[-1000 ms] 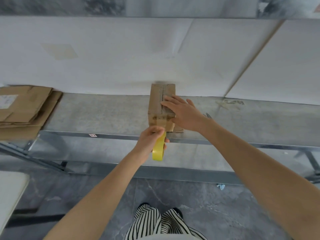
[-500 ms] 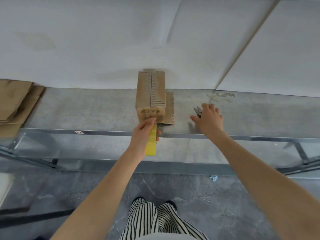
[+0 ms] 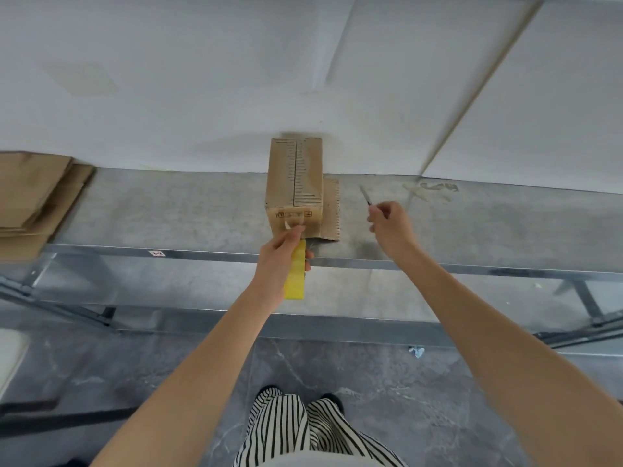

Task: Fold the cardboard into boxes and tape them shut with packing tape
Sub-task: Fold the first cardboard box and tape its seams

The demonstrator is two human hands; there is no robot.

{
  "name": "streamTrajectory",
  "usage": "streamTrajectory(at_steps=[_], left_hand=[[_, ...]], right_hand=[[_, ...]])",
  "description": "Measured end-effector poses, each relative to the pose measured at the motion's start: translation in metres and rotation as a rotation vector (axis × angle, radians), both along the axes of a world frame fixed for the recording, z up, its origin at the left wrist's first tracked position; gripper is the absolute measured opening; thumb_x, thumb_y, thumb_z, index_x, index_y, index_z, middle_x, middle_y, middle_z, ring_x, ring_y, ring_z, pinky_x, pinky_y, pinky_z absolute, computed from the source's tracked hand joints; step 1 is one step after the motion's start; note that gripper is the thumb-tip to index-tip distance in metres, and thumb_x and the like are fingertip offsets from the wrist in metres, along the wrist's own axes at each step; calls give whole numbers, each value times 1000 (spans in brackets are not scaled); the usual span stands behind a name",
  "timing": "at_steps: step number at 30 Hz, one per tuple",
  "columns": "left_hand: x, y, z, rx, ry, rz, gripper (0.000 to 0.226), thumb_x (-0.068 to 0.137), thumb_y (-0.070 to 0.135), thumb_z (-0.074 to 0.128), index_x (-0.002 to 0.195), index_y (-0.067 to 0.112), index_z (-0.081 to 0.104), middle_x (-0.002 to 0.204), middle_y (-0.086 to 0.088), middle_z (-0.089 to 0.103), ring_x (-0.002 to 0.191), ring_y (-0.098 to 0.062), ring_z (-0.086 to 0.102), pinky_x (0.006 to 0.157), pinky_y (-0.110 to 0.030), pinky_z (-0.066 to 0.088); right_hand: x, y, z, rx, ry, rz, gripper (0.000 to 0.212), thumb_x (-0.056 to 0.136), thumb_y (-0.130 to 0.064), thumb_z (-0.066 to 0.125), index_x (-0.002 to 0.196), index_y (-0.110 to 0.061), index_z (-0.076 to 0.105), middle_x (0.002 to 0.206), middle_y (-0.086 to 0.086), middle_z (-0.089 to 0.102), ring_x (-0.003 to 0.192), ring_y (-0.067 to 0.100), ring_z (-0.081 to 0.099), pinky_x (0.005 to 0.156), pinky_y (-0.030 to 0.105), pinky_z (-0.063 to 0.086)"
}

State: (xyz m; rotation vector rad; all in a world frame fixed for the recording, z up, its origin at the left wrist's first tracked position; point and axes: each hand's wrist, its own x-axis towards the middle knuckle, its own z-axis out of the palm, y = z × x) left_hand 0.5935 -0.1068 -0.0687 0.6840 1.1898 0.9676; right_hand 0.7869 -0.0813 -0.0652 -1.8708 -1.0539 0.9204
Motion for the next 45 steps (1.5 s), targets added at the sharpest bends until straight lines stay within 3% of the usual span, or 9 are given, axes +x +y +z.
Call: streamTrajectory(at_steps=[6, 9, 11, 13, 22, 27, 45], left_hand=[[-3, 0, 1, -3, 12, 2, 18, 96, 17, 53, 91, 10, 68, 74, -11, 60, 59, -18, 56, 55, -27, 48], [-2, 1, 2, 6, 12, 8, 19, 97, 14, 50, 86, 9, 65, 74, -11, 60, 59, -18, 57, 52, -27, 48], [-1, 1, 3, 13, 20, 3, 20, 98, 14, 50, 86, 9, 64, 73, -11, 61, 57, -18, 57, 51, -26, 48], [-2, 0, 3, 18, 17, -3, 21, 97, 13, 49, 84, 8, 64, 72, -10, 61, 57, -17, 56, 50, -25, 48], [-1, -2, 5, 32, 65, -15, 20, 96, 9, 50, 83, 6, 65, 66, -9, 62, 57, -19, 57, 51, -27, 49], [-1, 0, 4, 39, 62, -22, 20, 96, 9, 50, 81, 8, 64, 61, -4, 63, 58, -19, 56, 54, -30, 48], [-3, 3, 3, 50, 66, -49, 17, 96, 7, 49, 85, 5, 62, 68, -6, 65, 56, -17, 57, 49, -27, 48]], right_hand=[[-31, -13, 37, 44, 382, 246, 11, 94, -12, 54, 83, -12, 58, 69, 1, 54, 52, 10, 39, 50, 22, 32], [-32, -19, 40, -37, 199, 452, 7, 90, -13, 60, 85, -9, 61, 68, 0, 57, 50, 4, 42, 49, 16, 34], [-33, -20, 35, -72, 38, 493, 6, 88, -14, 63, 86, -9, 64, 70, -2, 58, 52, -1, 46, 50, 12, 35], [-33, -18, 28, -77, -47, 474, 6, 87, -17, 65, 82, -14, 64, 76, 0, 60, 64, 6, 50, 57, 15, 39], [-42, -11, 22, -103, -47, 489, 10, 86, -21, 66, 77, -17, 63, 89, 12, 67, 76, 16, 55, 73, 30, 45], [-45, -9, 23, -73, -44, 496, 16, 87, -18, 64, 72, -16, 60, 77, 3, 59, 65, 9, 48, 60, 19, 38], [-40, -5, 16, -83, 58, 471, 15, 85, -15, 67, 71, -17, 62, 69, -2, 59, 63, 10, 48, 60, 20, 38]])
